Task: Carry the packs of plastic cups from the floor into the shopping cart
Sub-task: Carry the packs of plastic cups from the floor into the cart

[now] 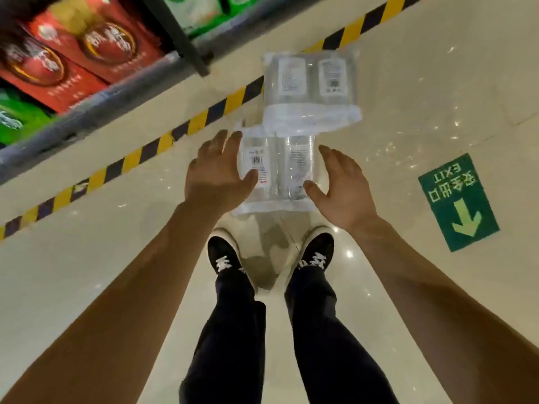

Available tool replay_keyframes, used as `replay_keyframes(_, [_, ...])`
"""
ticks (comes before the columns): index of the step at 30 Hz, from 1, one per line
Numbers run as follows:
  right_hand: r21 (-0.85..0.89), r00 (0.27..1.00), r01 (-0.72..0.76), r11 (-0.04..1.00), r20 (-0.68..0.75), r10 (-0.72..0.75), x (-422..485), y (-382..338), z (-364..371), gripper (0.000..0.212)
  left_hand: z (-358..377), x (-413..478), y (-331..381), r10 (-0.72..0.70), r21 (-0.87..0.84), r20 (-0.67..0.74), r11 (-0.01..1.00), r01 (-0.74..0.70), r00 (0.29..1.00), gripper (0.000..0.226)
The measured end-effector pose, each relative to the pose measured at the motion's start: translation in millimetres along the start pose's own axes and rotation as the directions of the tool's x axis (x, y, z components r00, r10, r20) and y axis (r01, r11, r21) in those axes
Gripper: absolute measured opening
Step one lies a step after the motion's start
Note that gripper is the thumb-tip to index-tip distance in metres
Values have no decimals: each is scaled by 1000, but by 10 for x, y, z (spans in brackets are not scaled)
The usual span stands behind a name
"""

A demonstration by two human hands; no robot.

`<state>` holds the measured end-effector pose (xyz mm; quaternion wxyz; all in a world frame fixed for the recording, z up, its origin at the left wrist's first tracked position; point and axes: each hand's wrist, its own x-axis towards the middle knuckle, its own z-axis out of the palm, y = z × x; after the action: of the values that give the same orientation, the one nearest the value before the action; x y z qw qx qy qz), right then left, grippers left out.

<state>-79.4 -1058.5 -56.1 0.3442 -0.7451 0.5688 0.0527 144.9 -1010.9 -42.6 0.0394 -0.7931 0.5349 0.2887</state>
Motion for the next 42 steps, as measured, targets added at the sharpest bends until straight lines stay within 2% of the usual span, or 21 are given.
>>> replay_keyframes(3, [0,999,-52,999,18,52,386,406,580,74,669,321,-221,-22,-3,17,1000,22,1000,77])
replay_keyframes(7, [90,989,-148,985,26,147,866,899,1277,78,1463,727,-523,-77,-29,38,997,78,996,78])
replay_keyframes(11, [219,979,-203,954,42,199,1219,1203,1782,86,2075,1069,-789,-168,-260,-9,952,160,986,84])
replay_keyframes(14, [325,976,-216,921,55,209,1350,1297,2010,88,2360,1230,-824,-225,-425,20,880,212,974,87])
replay_keyframes(20, [344,973,-223,912,22,229,1346,1275,2017,86,2485,1189,-709,-187,-363,52,912,192,981,92])
replay_keyframes(26, [269,976,-214,939,25,215,877,930,1443,85,1899,612,-507,-150,-240,61,958,160,987,86])
replay_keyframes(29, [182,977,-213,960,53,207,533,661,1059,86,1399,263,-287,-177,-177,116,964,196,977,83])
replay_keyframes(32, [175,974,-228,958,47,223,127,343,542,83,773,-99,-76,-181,-154,108,968,196,978,82])
replay_keyframes(37, [276,971,-192,942,-86,223,-476,-301,-638,81,-529,-651,320,-102,-213,-32,973,93,994,82])
replay_keyframes(42, [397,935,-151,905,-241,262,-883,-1091,-2016,84,-1963,-1079,671,-58,-315,-204,949,-9,977,80])
